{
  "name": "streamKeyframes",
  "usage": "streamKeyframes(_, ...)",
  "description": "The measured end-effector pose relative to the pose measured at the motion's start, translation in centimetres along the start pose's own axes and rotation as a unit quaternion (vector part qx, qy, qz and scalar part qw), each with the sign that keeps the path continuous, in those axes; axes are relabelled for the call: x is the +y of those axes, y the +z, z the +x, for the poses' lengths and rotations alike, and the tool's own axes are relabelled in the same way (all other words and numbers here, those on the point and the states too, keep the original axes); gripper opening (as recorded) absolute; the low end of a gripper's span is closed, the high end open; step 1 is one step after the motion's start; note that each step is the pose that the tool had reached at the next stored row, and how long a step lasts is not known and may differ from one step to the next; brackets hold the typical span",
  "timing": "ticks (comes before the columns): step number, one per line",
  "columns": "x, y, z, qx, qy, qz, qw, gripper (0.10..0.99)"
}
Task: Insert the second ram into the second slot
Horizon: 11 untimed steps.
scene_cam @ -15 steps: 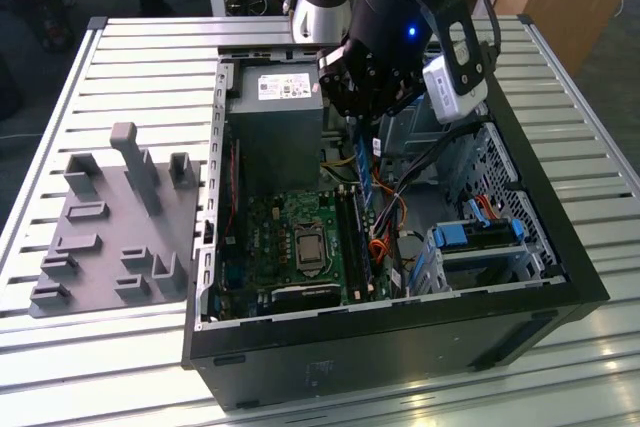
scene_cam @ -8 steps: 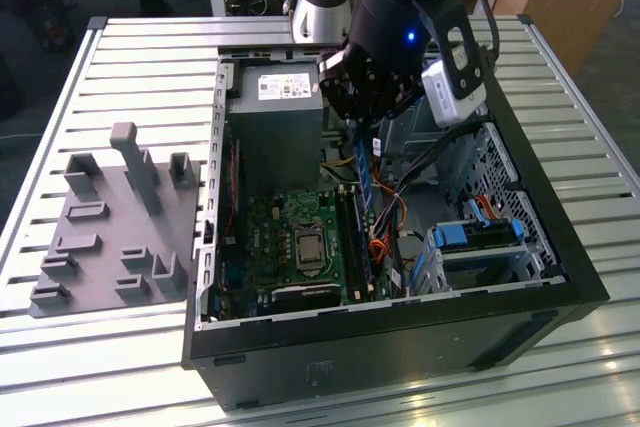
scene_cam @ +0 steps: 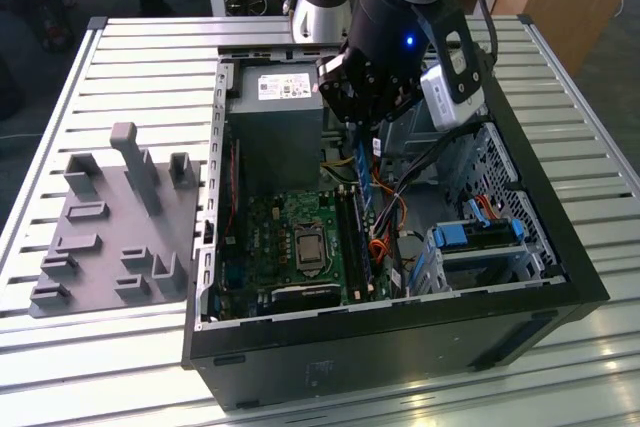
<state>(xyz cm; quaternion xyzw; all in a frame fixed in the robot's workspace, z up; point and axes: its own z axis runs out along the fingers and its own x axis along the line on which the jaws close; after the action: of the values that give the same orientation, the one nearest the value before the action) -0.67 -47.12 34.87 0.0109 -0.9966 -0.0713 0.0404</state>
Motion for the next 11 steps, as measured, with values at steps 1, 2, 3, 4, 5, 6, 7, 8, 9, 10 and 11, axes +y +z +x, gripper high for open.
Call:
streamKeyframes(1,0.00,0.04,0.00,0.0000,0.000,0.0000,1.0000,0.137)
streamKeyframes(2,-0.01,0.07,0.00,0.0000,0.000,0.0000,1.0000,0.137)
streamKeyframes(3,-0.01,0.10,-0.01,0.0000,0.000,-0.0001,1.0000,0.137)
streamKeyframes(4,-0.02,0.12,-0.01,0.0000,0.000,0.0000,1.0000,0.137)
streamKeyframes(5,-0.02,0.15,-0.01,0.0000,0.000,0.0000,1.0000,0.137)
streamKeyframes(6,-0.02,0.18,-0.01,0.0000,0.000,0.0000,1.0000,0.137)
streamKeyframes(7,-0.03,0.20,-0.02,0.0000,0.000,0.0000,1.0000,0.137)
streamKeyframes(8,-0.03,0.23,-0.02,0.0000,0.000,0.0000,1.0000,0.137)
streamKeyframes(9,-0.04,0.26,-0.02,0.0000,0.000,0.0000,1.0000,0.137)
streamKeyframes(10,-0.04,0.28,-0.01,0.0000,0.000,0.0000,1.0000,0.137)
streamKeyframes(11,-0.05,0.30,-0.01,-0.0001,0.000,0.0000,1.0000,0.137)
